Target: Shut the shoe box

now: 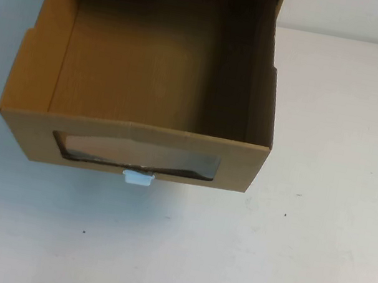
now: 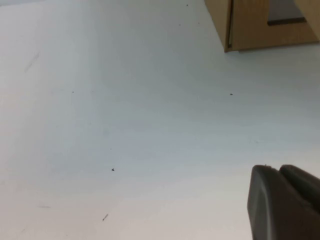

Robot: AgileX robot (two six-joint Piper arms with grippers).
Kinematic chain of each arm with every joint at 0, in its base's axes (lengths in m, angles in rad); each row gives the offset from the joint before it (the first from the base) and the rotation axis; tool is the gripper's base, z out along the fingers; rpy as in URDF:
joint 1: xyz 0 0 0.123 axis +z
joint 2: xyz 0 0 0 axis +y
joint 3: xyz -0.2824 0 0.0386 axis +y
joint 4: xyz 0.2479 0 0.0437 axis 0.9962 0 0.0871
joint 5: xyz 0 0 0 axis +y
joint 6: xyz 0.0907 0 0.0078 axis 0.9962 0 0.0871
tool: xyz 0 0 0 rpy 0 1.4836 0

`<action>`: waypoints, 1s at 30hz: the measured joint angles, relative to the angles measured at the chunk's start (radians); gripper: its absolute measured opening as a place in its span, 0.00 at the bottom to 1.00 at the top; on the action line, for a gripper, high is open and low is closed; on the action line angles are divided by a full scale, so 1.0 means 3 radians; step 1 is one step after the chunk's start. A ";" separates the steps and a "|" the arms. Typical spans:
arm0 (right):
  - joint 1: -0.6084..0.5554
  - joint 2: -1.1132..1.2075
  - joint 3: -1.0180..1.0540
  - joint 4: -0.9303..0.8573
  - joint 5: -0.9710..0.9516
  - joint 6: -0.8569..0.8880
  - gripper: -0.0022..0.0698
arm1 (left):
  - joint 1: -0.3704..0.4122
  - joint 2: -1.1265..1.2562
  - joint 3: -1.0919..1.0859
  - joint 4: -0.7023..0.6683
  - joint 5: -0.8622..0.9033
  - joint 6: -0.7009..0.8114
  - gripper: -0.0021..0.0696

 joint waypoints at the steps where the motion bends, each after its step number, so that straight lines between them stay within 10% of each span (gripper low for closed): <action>1: 0.0000 0.0000 0.0000 0.0000 0.0000 0.0000 0.01 | 0.0000 0.0000 0.0000 0.0000 0.0000 0.0000 0.02; 21: 0.0000 0.0000 0.0000 0.0000 0.0000 0.0000 0.01 | 0.0000 0.0000 0.0000 -0.0064 -0.0085 -0.0008 0.02; 30: 0.0000 0.0000 0.0000 0.0000 0.0000 0.0000 0.01 | 0.0000 0.0000 0.0000 -0.1202 -0.0384 -0.0036 0.02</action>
